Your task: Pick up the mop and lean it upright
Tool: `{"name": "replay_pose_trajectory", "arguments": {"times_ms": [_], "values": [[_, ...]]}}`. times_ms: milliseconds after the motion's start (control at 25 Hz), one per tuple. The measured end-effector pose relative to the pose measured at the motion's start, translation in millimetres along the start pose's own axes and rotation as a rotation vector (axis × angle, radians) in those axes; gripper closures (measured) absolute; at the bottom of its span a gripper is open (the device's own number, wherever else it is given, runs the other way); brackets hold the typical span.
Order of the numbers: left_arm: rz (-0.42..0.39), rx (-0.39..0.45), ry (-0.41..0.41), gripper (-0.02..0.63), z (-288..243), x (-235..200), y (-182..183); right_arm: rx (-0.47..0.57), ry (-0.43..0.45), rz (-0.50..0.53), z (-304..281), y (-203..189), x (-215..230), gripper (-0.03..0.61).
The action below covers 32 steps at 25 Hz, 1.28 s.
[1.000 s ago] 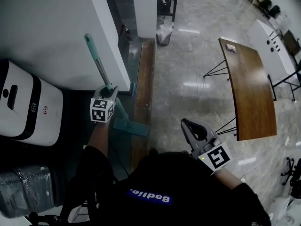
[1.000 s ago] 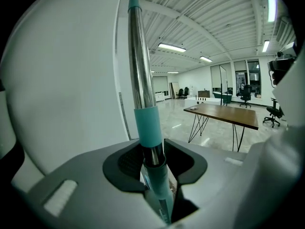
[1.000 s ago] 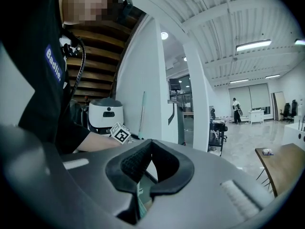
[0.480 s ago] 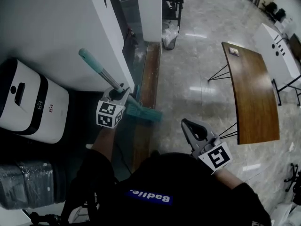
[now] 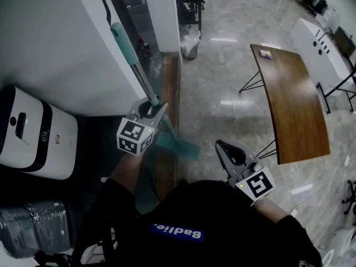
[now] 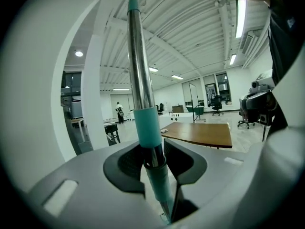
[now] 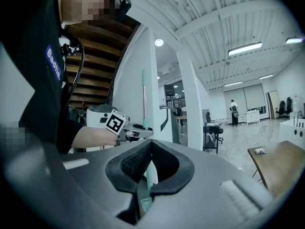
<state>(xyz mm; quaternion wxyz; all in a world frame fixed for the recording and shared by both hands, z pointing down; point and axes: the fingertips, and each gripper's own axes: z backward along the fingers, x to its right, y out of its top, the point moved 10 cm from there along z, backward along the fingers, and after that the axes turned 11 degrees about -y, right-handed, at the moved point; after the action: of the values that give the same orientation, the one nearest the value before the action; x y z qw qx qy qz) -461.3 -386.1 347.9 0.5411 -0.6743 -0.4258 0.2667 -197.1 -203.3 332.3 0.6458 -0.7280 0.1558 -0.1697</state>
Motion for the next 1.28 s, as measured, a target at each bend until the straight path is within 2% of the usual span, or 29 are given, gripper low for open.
{"name": "replay_pose_trajectory", "arguments": {"times_ms": [200,640,1280], "values": [[-0.012,0.012,-0.088,0.472,-21.8,28.1,15.4,0.01,-0.035,-0.012,15.2,-1.3,15.5,0.574],[-0.043,0.073,-0.221,0.472,-52.9,80.2,43.4,0.043,-0.088,-0.028,42.1,-3.9,34.3,0.572],[-0.119,0.084,-0.417,0.471,-120.3,147.3,69.2,0.048,-0.189,-0.083,90.3,-18.2,65.4,0.573]]}}
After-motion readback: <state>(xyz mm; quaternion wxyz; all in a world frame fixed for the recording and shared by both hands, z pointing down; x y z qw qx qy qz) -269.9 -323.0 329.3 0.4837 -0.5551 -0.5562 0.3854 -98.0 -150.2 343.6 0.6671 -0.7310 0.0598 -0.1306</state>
